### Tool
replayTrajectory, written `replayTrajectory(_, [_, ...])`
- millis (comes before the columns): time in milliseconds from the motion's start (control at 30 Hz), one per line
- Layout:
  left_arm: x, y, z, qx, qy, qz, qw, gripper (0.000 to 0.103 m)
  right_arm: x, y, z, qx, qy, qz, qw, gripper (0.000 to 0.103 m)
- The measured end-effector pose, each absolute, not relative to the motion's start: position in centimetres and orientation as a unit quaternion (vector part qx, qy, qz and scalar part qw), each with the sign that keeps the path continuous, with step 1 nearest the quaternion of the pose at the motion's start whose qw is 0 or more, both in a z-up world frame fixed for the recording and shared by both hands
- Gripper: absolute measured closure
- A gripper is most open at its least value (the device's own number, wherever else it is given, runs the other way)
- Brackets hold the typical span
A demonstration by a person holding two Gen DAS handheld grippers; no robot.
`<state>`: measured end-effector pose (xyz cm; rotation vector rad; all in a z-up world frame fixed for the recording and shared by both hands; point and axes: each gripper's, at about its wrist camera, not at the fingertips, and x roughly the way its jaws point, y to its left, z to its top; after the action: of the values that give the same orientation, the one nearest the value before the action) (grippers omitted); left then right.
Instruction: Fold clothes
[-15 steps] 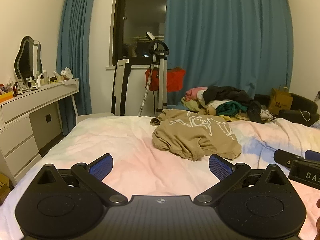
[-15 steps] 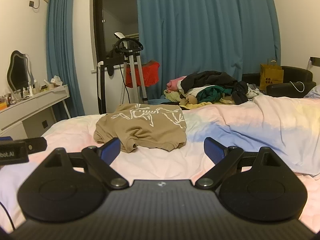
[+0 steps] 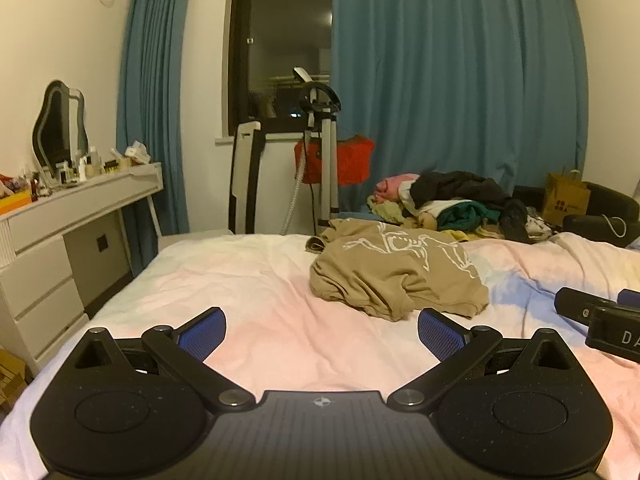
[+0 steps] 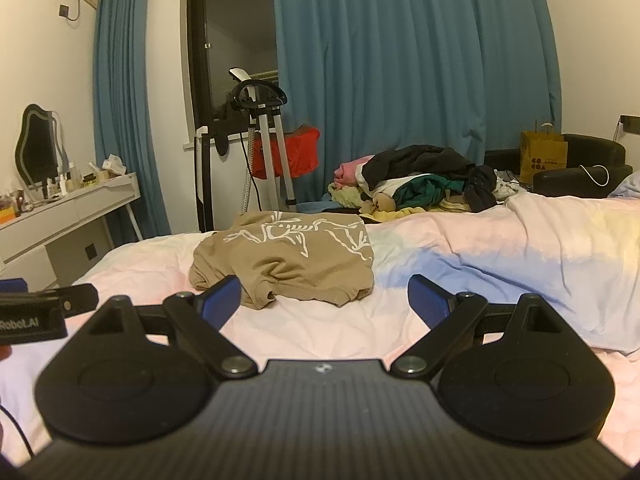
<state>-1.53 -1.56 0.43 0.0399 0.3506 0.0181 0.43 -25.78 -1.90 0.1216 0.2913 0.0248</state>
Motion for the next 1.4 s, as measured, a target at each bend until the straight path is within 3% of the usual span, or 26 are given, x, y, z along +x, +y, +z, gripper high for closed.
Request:
replayTrajectory(600, [-1.9, -1.5, 0.6, 0.010, 0.189, 0.025, 0.982, 0.001, 0.2, -25.8, -1.4, 0.077, 0.137, 0.009, 0.988, 0.011])
replayTrajectory(833, [-3.1, -2.7, 0.2, 0.049, 0.181, 0.057, 0.981, 0.003, -0.1, -26.9, -1.0, 0.096, 0.129, 0.006, 0.987, 0.011])
replayTrajectory(1400, [-1.3, -6.1, 1.8, 0.013, 0.175, 0.014, 0.984, 0.003, -1.6, -31.1, 0.0, 0.148, 0.124, -0.026, 0.981, 0.011])
